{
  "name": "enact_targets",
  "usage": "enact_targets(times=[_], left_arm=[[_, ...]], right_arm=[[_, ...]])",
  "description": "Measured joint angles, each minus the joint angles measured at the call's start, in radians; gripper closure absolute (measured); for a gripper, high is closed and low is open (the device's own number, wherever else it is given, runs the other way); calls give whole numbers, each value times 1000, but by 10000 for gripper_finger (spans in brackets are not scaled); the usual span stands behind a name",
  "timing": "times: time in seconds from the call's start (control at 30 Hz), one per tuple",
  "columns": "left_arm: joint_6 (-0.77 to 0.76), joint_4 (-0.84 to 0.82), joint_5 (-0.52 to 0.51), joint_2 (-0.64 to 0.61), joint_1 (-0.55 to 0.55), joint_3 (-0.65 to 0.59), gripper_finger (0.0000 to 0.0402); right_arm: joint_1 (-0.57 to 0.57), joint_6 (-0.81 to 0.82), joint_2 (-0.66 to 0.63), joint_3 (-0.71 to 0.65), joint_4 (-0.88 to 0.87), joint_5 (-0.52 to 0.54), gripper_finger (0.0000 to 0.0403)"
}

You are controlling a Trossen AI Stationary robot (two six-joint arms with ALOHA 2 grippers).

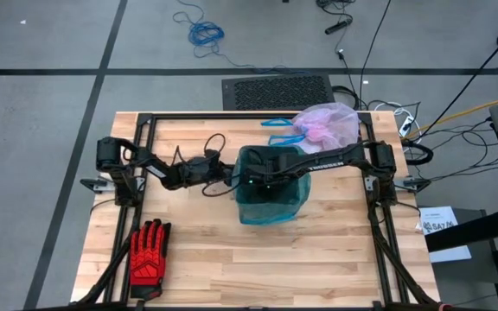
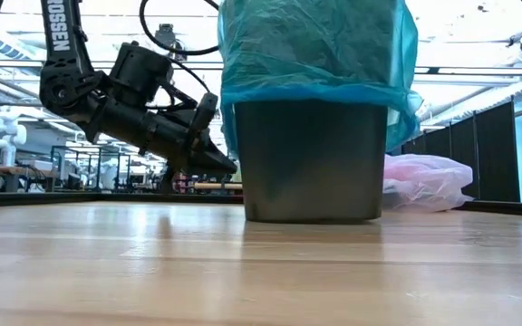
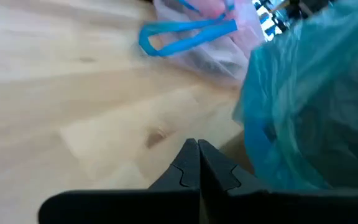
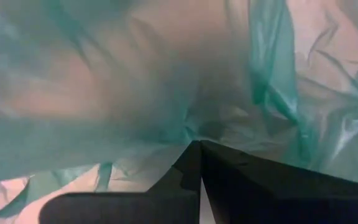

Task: Place trash/remove bag and relplace
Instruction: Insert the blue trash bag into the trash bin

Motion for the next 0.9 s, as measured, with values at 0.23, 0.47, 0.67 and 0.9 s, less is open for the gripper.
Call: enact_targets(times=[0.23,0.47,0.67,0.9], left_arm=[[5,8,-2,-117,56,-56,402],[27,6,49,-170,49,-56,402],[28,0,11,-170,49,-56,402],[28,-7,2,-170,49,-56,402]], right_arm=[[-4,-3,16,-26,43,4,403],[-10,4,10,-65,84,-2,403],[-11,30,-47,-68,68,1,403],[-10,49,-100,-67,82,1,403]])
